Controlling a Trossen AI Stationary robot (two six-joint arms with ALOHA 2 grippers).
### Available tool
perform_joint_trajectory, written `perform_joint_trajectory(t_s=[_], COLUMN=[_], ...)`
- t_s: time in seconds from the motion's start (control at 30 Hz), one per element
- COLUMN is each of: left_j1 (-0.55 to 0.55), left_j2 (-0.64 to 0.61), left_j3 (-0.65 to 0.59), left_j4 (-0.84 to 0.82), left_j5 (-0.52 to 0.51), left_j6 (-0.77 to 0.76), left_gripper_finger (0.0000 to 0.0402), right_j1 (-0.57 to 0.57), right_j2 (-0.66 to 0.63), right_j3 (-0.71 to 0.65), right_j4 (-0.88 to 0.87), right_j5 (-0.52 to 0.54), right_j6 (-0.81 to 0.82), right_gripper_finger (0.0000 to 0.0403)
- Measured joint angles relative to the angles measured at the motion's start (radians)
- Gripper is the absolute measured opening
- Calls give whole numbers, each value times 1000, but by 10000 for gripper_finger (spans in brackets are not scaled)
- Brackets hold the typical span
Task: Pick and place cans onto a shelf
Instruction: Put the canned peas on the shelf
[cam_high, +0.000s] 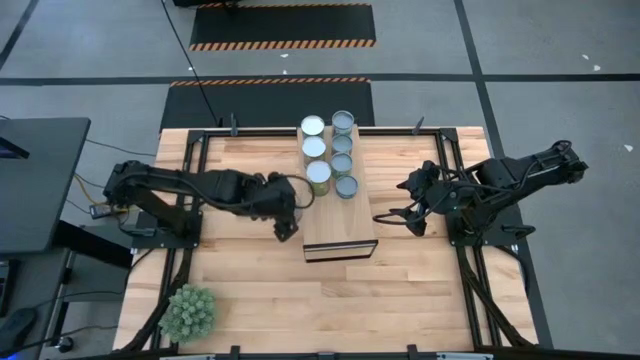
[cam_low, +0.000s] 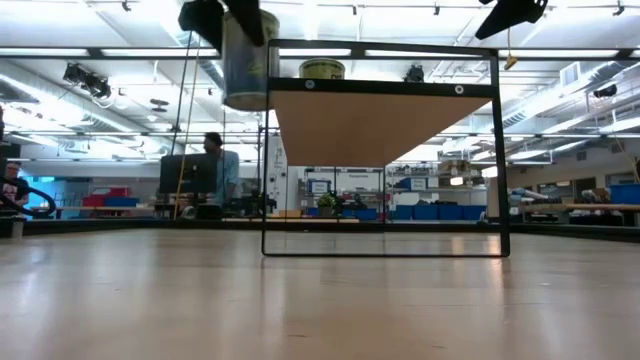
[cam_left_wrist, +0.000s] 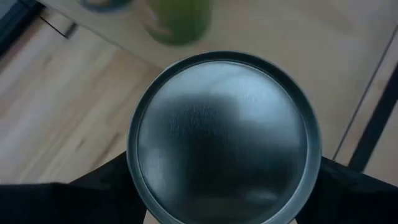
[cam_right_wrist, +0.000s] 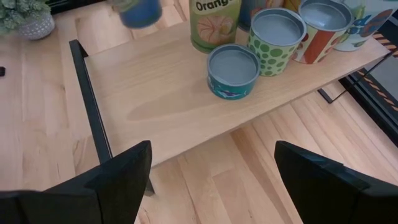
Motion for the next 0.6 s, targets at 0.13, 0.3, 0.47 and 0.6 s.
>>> perform_joint_trajectory(t_s=[0.13, 0.3, 0.47, 0.6], left_j1=[29, 41, 40, 37], left_j2=[0, 2, 29, 56], left_j3=[49, 54, 49, 48], left_j4=[11, 119, 166, 176], left_j5=[-25, -31, -35, -34], left_j6=[-5, -17, -31, -34], left_gripper_finger=[293, 293, 293, 293], right_j1=[0, 0, 0, 0], right_j2=[0, 0, 0, -1], right_j3=[0, 0, 0, 0], right_j4=[1, 1, 1, 2], right_j5=[1, 1, 2, 2], right_j6=[0, -1, -1, -4], right_gripper_finger=[347, 347, 347, 347])
